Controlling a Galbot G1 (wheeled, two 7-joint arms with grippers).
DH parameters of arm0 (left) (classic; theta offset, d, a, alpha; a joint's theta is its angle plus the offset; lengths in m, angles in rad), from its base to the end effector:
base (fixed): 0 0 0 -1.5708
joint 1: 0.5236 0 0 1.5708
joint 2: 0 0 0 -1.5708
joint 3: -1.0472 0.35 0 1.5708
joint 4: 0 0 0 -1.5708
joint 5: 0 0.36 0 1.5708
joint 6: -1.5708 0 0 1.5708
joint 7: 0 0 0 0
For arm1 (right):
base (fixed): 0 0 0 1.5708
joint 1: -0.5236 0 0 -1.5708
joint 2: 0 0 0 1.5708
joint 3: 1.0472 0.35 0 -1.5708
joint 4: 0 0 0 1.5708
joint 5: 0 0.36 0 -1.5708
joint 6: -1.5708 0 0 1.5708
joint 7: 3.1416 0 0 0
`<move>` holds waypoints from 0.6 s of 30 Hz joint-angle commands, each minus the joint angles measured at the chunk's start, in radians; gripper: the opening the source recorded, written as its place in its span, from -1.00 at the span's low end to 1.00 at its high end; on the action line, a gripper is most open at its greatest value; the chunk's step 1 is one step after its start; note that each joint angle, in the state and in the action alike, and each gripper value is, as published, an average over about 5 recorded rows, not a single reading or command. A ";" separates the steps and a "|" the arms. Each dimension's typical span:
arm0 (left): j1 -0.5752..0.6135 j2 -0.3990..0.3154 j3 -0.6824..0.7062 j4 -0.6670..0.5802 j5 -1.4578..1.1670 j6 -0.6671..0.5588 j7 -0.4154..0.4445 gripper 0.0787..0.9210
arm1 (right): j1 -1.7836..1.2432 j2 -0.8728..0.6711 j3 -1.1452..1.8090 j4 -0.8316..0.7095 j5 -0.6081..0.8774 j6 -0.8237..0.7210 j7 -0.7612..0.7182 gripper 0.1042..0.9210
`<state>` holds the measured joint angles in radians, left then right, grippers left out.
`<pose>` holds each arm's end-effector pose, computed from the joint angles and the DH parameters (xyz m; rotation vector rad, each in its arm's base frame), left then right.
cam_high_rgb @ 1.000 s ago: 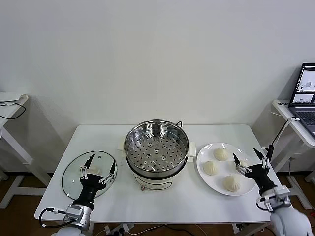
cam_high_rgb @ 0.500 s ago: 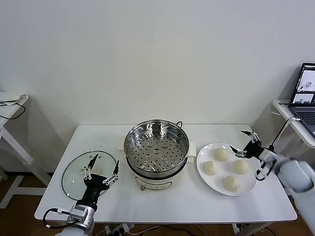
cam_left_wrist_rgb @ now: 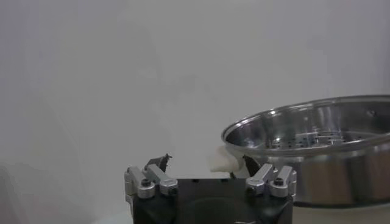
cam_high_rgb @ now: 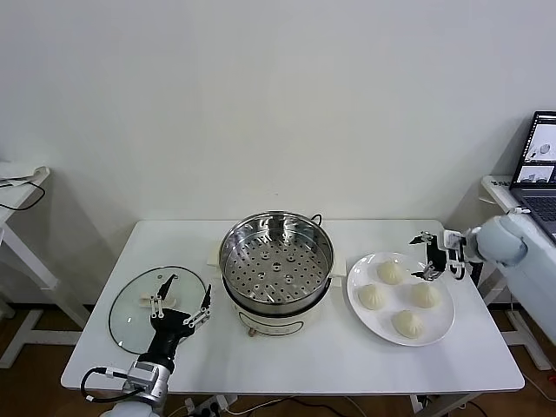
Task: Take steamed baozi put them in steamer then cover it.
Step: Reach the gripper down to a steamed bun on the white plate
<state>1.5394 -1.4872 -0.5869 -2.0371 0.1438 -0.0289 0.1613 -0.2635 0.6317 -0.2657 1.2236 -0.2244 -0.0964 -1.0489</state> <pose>0.1950 0.0360 -0.3154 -0.2307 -3.0936 -0.3849 0.5027 -0.2394 -0.1667 1.0911 -1.7086 1.3942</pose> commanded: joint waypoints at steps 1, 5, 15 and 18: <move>0.000 -0.003 0.000 0.006 0.004 0.001 0.000 0.77 | 0.272 0.124 -0.276 -0.250 -0.097 0.012 -0.231 0.76; 0.000 -0.004 -0.006 0.013 0.004 0.001 0.000 0.77 | 0.269 0.205 -0.270 -0.333 -0.124 0.024 -0.233 0.76; -0.007 -0.004 -0.006 0.022 0.004 0.003 0.002 0.77 | 0.233 0.318 -0.210 -0.455 -0.193 0.046 -0.190 0.76; -0.007 -0.003 -0.007 0.023 0.004 0.002 0.003 0.77 | 0.226 0.344 -0.190 -0.484 -0.209 0.051 -0.171 0.76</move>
<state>1.5333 -1.4898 -0.5940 -2.0149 0.1473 -0.0273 0.1644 -0.0763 0.8775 -0.4400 0.8689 -0.3805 -0.0531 -1.2055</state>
